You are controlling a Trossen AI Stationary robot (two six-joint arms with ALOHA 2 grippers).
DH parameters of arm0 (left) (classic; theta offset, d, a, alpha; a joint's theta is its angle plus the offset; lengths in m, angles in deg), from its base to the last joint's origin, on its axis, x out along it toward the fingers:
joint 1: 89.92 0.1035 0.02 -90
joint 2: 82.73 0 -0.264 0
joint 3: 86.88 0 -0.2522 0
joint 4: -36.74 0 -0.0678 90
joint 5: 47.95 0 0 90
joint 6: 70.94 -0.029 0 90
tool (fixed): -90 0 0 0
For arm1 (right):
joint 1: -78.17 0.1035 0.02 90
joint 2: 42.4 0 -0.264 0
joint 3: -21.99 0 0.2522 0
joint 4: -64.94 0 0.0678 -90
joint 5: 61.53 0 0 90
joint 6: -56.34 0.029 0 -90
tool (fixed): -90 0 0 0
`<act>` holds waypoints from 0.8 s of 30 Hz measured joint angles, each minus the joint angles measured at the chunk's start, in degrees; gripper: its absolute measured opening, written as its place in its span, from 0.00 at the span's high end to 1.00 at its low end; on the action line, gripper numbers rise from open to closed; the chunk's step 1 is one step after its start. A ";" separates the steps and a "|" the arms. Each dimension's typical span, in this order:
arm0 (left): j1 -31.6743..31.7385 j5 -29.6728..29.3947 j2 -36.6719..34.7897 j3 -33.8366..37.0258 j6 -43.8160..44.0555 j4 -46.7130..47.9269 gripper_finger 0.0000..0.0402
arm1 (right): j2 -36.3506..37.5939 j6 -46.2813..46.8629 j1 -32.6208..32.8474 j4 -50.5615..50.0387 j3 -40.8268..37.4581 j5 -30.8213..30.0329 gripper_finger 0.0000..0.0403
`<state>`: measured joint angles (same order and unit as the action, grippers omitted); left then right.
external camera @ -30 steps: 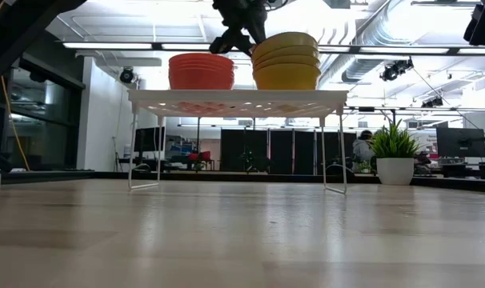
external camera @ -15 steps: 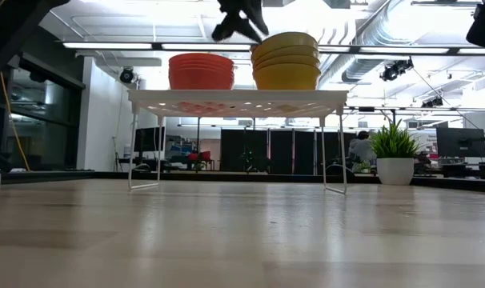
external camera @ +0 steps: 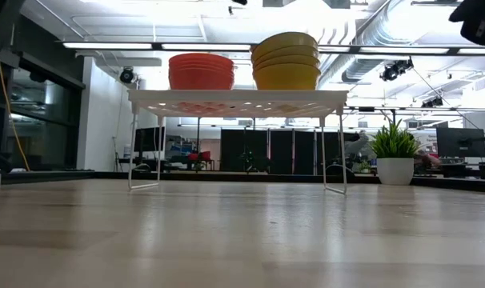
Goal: Pick & Place Mini bowls
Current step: Return to Home Position
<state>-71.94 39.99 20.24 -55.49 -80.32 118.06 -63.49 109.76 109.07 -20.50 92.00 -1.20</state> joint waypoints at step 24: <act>0.00 6.02 -8.91 6.94 -21.28 6.17 0.74 | 14.64 -8.43 -0.16 5.57 -3.49 -27.05 1.00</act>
<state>-71.94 46.01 11.33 -48.55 -101.60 124.23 -48.86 101.33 108.91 -14.93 88.52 -28.25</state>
